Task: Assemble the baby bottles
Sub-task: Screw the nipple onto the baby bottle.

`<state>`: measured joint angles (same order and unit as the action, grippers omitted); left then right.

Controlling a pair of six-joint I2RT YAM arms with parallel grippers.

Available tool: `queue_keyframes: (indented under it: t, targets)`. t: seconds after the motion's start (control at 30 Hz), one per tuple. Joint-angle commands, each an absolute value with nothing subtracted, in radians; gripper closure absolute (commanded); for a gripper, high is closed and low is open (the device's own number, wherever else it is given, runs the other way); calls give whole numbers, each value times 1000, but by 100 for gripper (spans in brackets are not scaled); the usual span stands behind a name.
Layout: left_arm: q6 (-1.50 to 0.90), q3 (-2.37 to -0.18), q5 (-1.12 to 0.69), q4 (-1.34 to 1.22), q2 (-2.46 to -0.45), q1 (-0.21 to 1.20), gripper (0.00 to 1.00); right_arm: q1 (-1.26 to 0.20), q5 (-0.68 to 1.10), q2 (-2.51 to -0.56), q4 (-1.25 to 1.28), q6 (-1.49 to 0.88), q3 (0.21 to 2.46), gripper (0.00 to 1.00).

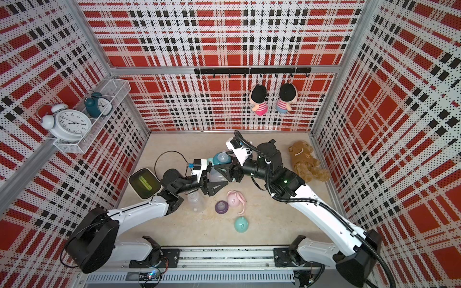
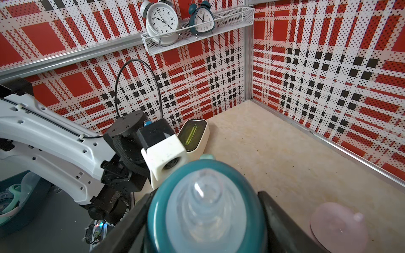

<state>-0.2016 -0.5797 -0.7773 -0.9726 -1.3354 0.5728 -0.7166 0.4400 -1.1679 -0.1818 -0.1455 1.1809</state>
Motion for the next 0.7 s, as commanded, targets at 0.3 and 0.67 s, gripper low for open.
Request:
queue_keyframes:
  t: [0.3,0.67]
  targets:
    - [-206,-611,-767,-1014,-1352,570,100,-710,427,-1169,-134,-155,1200,13]
    - [-202,-609,-762,-1007,-1344,569,100,-710,414,-1179,-133,-156,1199,28]
